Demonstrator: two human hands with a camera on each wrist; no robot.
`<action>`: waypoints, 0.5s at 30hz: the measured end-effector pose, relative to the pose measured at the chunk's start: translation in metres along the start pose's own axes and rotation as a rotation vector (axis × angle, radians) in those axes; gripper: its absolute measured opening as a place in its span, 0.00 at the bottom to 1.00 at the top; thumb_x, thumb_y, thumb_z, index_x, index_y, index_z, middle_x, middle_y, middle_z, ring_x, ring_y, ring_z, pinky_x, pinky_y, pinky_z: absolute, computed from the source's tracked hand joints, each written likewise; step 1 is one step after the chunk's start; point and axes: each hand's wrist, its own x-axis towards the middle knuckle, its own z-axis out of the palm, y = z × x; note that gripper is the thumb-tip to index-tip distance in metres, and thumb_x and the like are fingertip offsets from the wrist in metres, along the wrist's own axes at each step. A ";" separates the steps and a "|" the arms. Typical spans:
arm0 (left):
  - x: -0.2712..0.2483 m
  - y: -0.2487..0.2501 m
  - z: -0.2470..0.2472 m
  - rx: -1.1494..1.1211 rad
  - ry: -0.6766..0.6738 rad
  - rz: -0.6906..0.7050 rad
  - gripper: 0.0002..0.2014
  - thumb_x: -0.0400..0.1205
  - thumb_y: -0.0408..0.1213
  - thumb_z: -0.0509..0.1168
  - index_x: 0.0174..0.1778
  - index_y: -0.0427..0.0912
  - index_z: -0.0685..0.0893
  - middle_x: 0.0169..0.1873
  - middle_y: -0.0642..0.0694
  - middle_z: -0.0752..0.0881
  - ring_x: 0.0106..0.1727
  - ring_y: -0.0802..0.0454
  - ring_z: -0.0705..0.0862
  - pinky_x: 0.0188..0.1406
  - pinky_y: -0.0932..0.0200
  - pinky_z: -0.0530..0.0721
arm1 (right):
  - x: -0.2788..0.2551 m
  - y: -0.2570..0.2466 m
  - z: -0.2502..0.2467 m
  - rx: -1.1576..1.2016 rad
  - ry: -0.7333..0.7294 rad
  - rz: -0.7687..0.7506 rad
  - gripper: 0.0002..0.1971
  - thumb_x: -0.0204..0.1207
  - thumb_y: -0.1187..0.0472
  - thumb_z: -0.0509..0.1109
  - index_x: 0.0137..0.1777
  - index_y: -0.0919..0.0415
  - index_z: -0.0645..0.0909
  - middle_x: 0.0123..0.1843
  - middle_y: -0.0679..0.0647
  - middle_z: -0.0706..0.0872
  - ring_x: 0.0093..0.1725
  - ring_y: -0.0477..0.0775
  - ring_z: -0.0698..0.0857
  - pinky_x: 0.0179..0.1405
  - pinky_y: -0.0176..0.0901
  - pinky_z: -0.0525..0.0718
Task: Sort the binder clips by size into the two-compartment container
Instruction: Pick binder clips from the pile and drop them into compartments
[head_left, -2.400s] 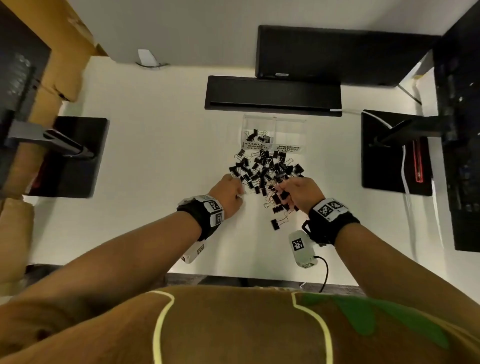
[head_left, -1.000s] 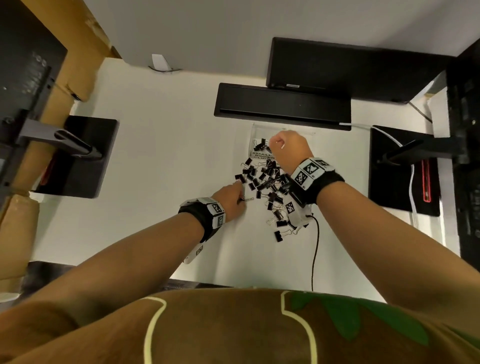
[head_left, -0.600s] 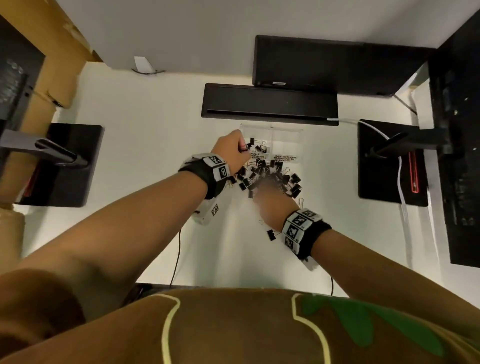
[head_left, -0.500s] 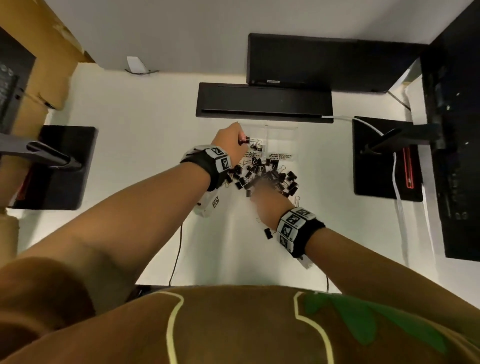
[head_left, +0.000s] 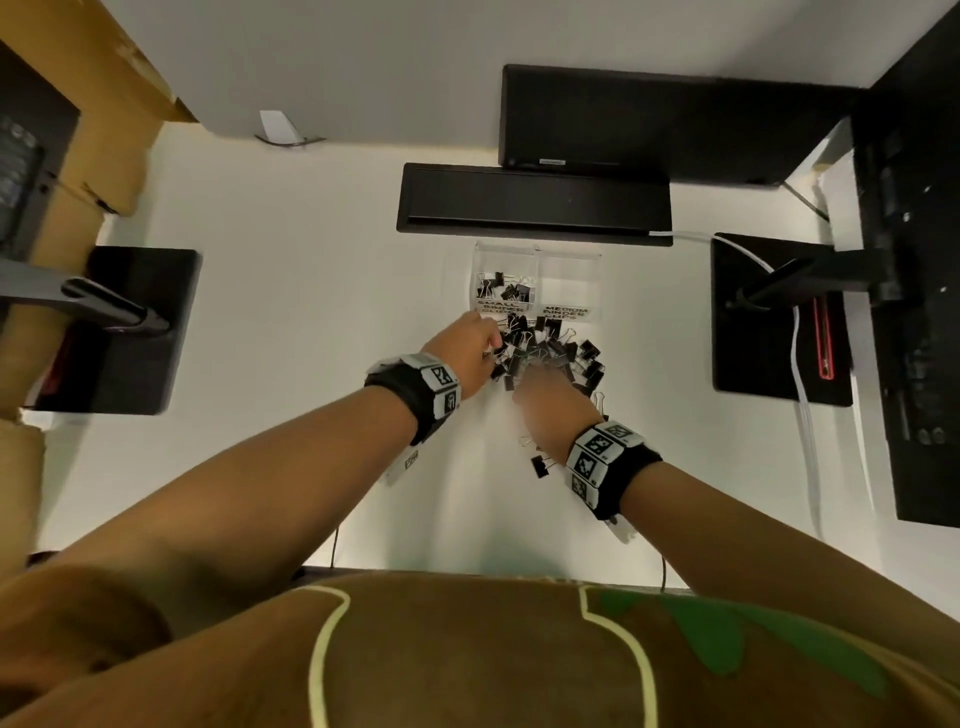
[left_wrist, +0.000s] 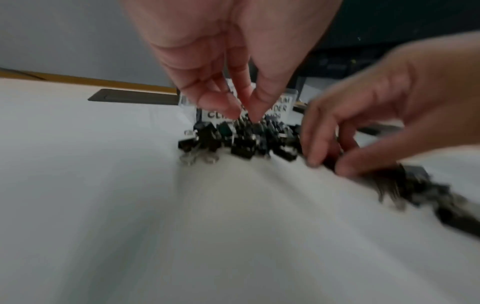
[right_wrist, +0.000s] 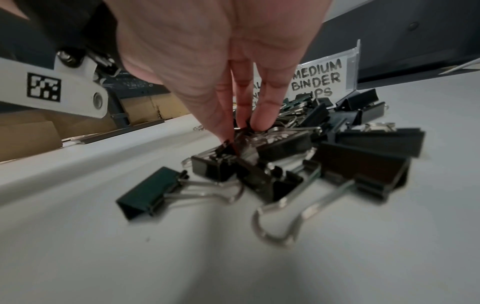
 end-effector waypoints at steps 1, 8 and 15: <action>-0.002 -0.002 0.006 0.026 -0.030 -0.002 0.12 0.79 0.31 0.64 0.58 0.42 0.79 0.59 0.43 0.77 0.55 0.46 0.82 0.59 0.49 0.83 | 0.001 0.000 0.000 0.002 0.001 -0.008 0.17 0.75 0.75 0.57 0.61 0.67 0.78 0.64 0.60 0.77 0.60 0.62 0.74 0.60 0.49 0.76; -0.011 -0.004 0.026 0.117 -0.070 -0.024 0.16 0.80 0.36 0.65 0.64 0.41 0.74 0.64 0.40 0.73 0.56 0.40 0.80 0.50 0.47 0.82 | 0.005 -0.001 -0.005 0.219 0.055 -0.024 0.14 0.71 0.77 0.60 0.52 0.69 0.82 0.53 0.62 0.84 0.53 0.63 0.82 0.53 0.53 0.80; -0.016 -0.008 0.027 0.088 -0.046 0.022 0.09 0.82 0.38 0.61 0.56 0.40 0.76 0.54 0.41 0.78 0.49 0.42 0.81 0.43 0.54 0.78 | 0.000 0.014 -0.030 0.731 0.305 0.336 0.10 0.77 0.67 0.63 0.49 0.55 0.84 0.41 0.47 0.84 0.32 0.44 0.79 0.32 0.34 0.79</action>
